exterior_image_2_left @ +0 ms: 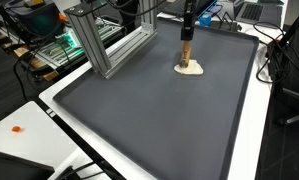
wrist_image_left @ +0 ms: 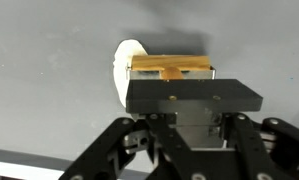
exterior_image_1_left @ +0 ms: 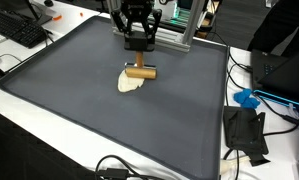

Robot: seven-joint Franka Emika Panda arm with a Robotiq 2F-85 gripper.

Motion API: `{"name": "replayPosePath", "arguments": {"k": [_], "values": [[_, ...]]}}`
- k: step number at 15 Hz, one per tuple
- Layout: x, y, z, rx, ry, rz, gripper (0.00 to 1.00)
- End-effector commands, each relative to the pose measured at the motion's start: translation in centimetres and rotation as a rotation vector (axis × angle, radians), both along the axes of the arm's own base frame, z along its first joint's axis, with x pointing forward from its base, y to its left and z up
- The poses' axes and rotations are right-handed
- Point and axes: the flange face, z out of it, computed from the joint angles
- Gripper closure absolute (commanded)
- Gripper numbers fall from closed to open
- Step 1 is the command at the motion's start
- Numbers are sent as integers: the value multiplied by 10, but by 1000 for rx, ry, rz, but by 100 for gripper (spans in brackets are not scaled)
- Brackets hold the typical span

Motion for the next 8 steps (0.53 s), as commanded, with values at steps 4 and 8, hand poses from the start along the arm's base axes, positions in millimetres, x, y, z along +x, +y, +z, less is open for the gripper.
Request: {"name": "replayPosePath", "arguments": {"k": [4,8], "values": [[1,3,-25,25,-32,-89,76],[4,4,-27,35,-64,-119,76]]}}
